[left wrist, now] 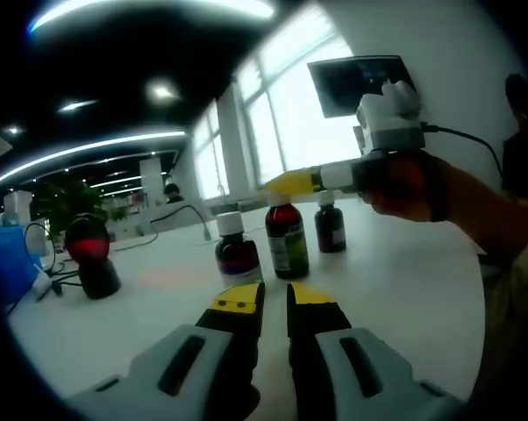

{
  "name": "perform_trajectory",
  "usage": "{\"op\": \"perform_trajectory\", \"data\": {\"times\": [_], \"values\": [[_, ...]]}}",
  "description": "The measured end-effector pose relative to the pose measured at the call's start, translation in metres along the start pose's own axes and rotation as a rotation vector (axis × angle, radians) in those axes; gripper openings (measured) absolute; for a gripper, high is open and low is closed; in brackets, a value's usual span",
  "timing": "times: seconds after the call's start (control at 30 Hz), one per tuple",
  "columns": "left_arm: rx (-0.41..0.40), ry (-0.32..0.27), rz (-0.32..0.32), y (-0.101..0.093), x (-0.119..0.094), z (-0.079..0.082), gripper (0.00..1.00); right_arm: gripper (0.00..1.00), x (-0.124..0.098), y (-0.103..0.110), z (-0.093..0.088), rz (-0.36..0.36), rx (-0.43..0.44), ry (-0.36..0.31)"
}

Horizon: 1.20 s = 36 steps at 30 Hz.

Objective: Rotate the medicine bottle to make it face forward pick up the medicine bottle inspect the drug traceability code place the medicine on the table

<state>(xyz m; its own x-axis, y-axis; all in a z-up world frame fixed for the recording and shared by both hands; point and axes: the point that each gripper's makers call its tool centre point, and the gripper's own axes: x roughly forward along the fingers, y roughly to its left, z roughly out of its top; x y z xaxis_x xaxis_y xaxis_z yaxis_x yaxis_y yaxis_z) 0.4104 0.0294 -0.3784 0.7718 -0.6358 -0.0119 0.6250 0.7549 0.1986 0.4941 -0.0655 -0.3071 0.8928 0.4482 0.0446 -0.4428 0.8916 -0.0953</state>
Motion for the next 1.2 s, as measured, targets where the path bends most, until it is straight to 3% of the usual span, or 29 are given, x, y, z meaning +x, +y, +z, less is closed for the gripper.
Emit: {"op": "perform_trajectory", "data": {"times": [0.2, 0.37, 0.57, 0.87, 1.03, 1.2], "values": [[-0.005, -0.001, 0.001, 0.0, 0.0, 0.0, 0.04, 0.13, -0.009, -0.001, 0.005, 0.014, -0.012, 0.005], [-0.007, 0.0, 0.004, 0.001, 0.0, 0.0, 0.04, 0.0, -0.018, -0.011, 0.007, 0.013, -0.029, 0.002], [-0.007, 0.0, 0.004, 0.001, 0.0, 0.0, 0.04, 0.0, -0.031, -0.019, 0.004, 0.014, -0.044, 0.013], [-0.008, 0.002, 0.005, 0.001, 0.0, 0.0, 0.04, 0.0, -0.053, -0.028, -0.002, 0.087, 0.077, 0.007], [-0.008, 0.003, 0.006, 0.001, 0.0, -0.001, 0.04, 0.0, -0.066, -0.03, -0.011, 0.106, -0.027, 0.043], [-0.008, 0.004, 0.007, 0.002, 0.0, -0.002, 0.04, 0.0, -0.08, -0.024, -0.017, 0.142, -0.04, 0.058]]}}
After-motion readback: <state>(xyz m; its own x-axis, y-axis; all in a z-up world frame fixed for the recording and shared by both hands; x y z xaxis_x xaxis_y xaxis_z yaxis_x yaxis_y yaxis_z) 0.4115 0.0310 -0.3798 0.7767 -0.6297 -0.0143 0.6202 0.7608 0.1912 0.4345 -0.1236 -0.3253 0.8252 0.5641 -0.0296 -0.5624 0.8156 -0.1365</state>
